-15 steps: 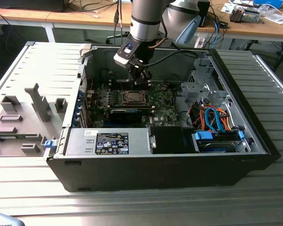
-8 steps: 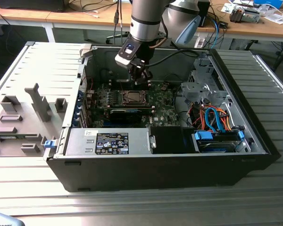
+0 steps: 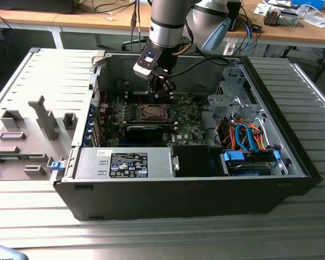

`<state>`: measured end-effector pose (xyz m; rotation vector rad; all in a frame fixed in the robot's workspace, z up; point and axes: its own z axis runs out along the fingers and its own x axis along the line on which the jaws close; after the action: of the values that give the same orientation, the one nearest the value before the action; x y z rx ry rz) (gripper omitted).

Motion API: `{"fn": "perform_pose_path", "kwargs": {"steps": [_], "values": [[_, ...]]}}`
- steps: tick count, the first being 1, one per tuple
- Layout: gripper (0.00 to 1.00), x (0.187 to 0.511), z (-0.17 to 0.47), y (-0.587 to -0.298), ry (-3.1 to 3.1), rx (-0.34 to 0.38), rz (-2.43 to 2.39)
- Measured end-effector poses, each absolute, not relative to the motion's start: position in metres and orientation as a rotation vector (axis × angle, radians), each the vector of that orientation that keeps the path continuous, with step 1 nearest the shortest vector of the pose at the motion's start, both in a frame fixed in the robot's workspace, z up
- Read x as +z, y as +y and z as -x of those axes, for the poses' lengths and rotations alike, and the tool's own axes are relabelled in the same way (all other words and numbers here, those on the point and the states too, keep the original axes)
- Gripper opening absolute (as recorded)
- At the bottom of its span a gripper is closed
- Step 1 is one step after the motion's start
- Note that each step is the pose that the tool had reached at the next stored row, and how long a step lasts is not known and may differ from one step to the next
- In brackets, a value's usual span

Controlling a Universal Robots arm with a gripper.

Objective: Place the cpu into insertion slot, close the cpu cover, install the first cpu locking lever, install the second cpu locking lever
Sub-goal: 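Install the first cpu locking lever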

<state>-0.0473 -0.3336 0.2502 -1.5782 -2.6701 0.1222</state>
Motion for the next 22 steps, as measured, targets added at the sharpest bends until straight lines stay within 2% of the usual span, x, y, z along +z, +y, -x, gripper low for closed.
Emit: {"fn": "perform_pose_path", "kwargs": {"steps": [22], "values": [[0.11,0.2502,0.0473,-0.3336,-2.75,0.125,1.443]]}}
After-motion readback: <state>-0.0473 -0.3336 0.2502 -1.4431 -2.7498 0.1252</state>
